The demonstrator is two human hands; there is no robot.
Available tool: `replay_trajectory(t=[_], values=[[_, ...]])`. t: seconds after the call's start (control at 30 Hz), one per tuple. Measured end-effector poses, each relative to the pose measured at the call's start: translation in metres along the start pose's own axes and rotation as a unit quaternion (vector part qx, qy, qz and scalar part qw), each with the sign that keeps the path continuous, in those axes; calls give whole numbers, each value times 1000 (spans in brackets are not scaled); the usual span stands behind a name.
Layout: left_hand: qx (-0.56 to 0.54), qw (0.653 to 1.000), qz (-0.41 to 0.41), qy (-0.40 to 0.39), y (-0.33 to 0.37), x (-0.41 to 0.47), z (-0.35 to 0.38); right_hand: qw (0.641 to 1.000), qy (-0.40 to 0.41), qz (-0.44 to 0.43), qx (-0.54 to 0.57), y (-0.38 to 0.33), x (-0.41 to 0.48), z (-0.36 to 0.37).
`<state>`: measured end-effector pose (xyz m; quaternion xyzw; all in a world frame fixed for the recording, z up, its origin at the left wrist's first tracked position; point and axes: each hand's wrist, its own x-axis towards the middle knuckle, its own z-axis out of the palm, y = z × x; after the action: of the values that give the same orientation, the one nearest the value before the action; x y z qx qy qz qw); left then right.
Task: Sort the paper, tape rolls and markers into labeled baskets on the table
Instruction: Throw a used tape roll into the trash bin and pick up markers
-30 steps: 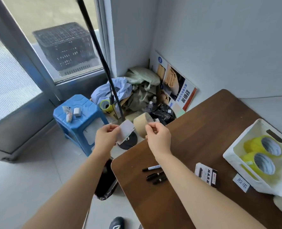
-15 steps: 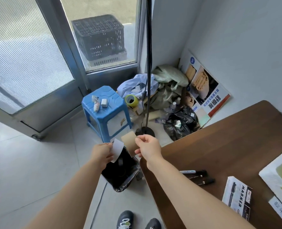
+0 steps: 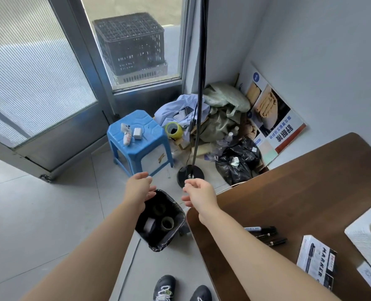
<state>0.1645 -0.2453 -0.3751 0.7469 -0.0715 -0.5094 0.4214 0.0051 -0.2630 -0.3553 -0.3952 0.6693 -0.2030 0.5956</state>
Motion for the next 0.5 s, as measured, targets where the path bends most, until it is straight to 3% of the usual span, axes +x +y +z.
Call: replay_trajectory(t=[0.27, 0.5], values=[[105, 984, 98, -100, 20, -41, 76, 993, 102, -53, 37, -4, -6, -60], [262, 919, 184, -229, 3, -90, 144, 976, 208, -53, 32, 14, -23, -139]])
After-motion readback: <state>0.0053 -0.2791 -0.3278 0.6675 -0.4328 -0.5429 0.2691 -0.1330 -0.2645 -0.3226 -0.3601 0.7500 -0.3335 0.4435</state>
